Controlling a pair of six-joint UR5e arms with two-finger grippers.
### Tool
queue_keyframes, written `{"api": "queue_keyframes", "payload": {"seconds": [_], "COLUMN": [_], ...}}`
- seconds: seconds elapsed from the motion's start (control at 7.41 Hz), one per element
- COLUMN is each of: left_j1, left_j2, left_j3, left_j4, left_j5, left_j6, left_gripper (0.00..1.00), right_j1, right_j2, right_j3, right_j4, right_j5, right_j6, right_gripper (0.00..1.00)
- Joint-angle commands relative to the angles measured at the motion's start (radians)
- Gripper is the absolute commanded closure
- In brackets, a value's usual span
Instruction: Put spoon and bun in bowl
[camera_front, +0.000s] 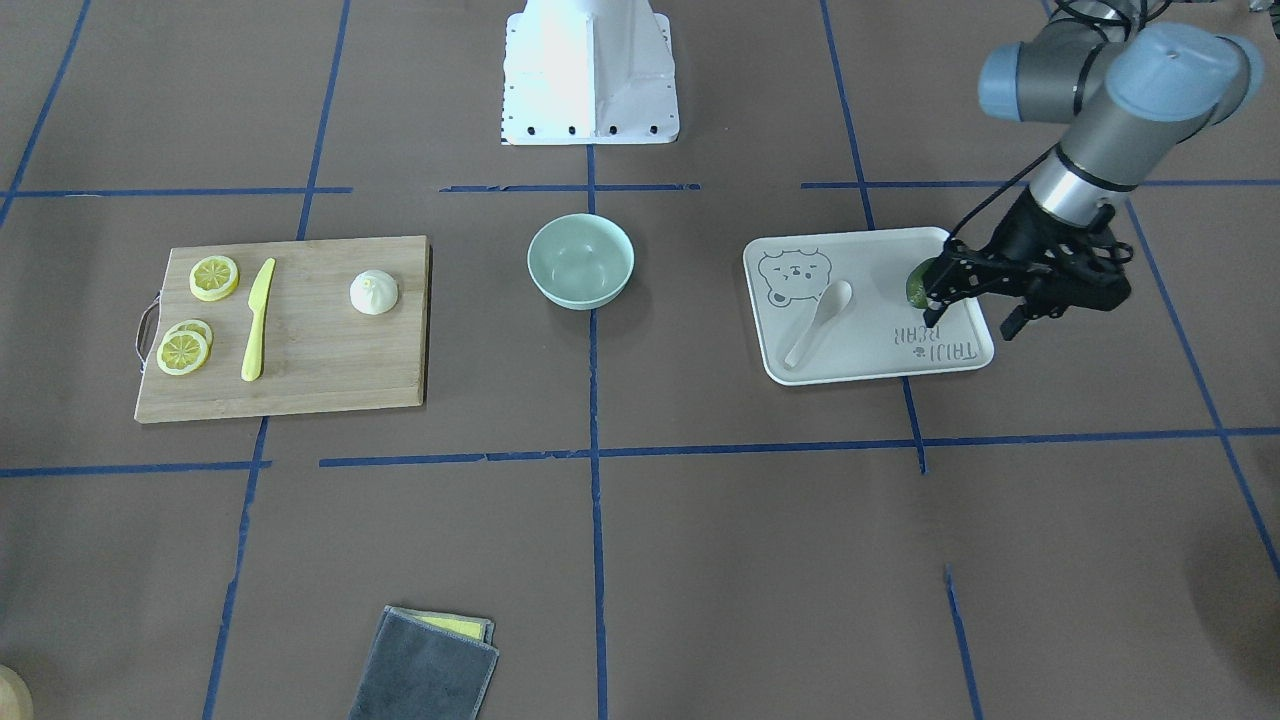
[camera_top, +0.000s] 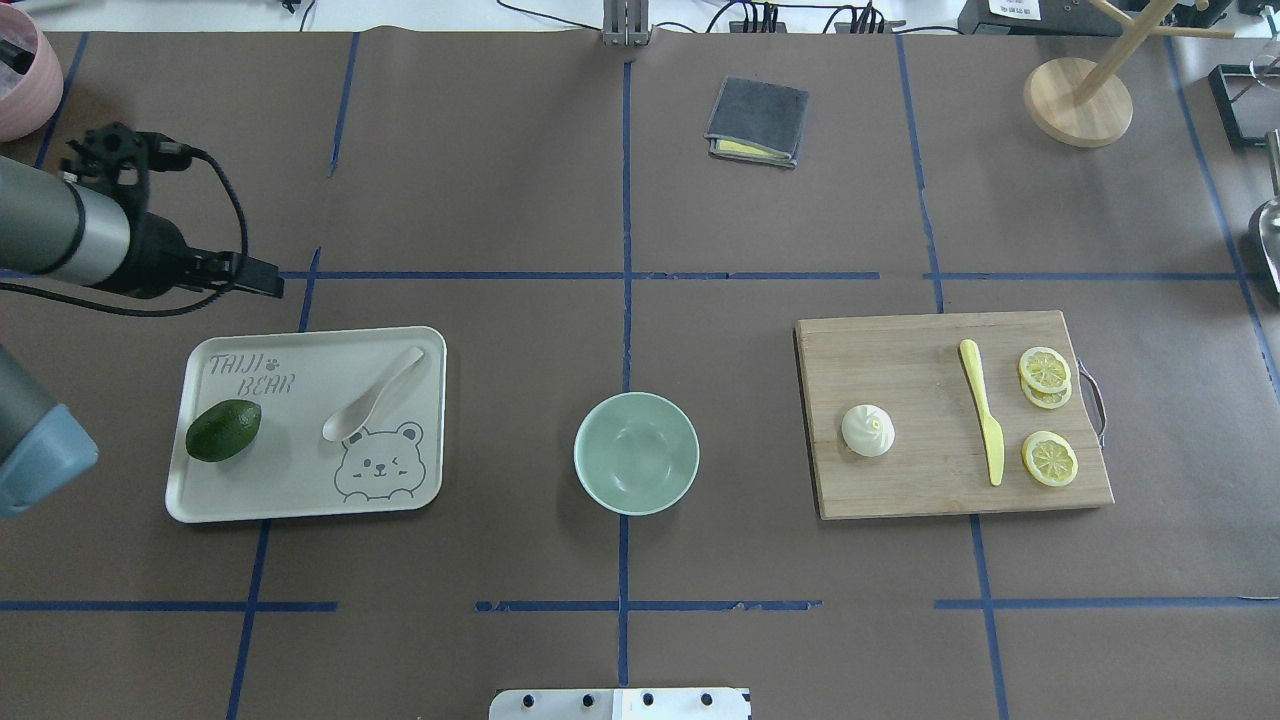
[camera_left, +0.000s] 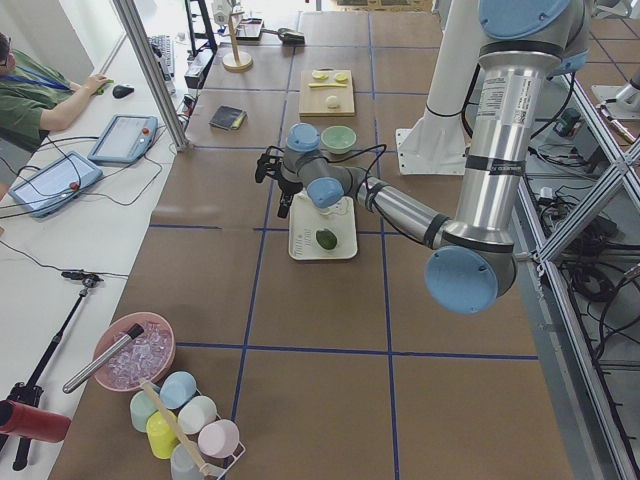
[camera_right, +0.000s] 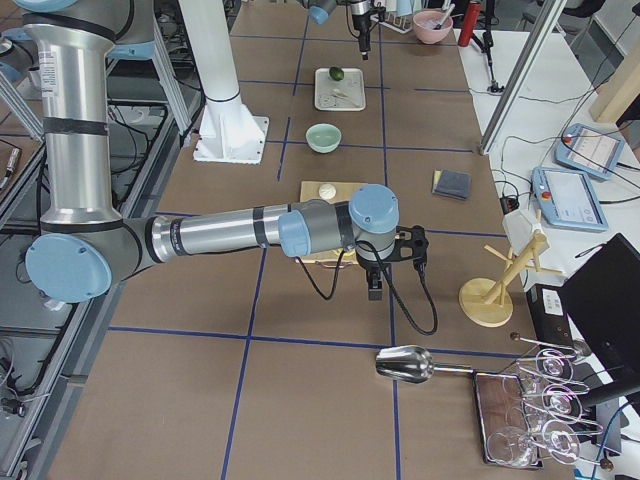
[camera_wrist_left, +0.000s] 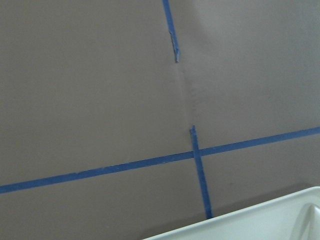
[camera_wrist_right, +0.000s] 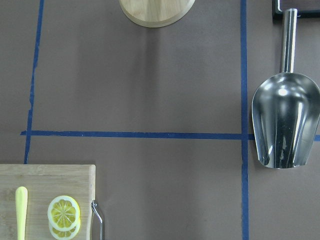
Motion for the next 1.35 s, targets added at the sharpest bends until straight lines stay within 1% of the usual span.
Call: {"api": "queue_keyframes", "payload": {"seconds": [0.0,0.13,0.4,0.81,0.94,1.08,1.21], "left_j1": [0.13,0.185,0.251,0.283,0.283,0.283,0.283], "left_j2": [-0.056,-0.07,-0.104,-0.119,-0.121,-0.119,-0.121], "left_j3": [0.032,0.053,0.108,0.121,0.122,0.122,0.124], "left_j4": [0.004,0.006,0.007,0.01,0.01,0.01,0.018], "left_j5": [0.086,0.142,0.227,0.238,0.238,0.238,0.238], "left_j6": [-0.149,-0.18,-0.19,-0.19,-0.19,-0.19,-0.19], "left_gripper": [0.01,0.02,0.05,0.1,0.19,0.37,0.51], "right_j1": [-0.024,-0.029,-0.032,-0.041,-0.041,-0.041,-0.041], "right_j2": [0.003,0.005,0.006,0.014,0.016,0.016,0.016], "right_j3": [0.024,0.024,0.025,0.03,0.032,0.03,0.032], "right_j4": [0.001,0.002,0.001,0.001,0.001,-0.001,0.001], "right_j5": [-0.003,-0.003,-0.003,-0.007,-0.007,-0.009,-0.009], "right_j6": [0.052,0.052,0.066,0.075,0.075,0.075,0.075], "right_gripper": [0.0,0.0,0.0,0.0,0.0,0.0,0.0]}}
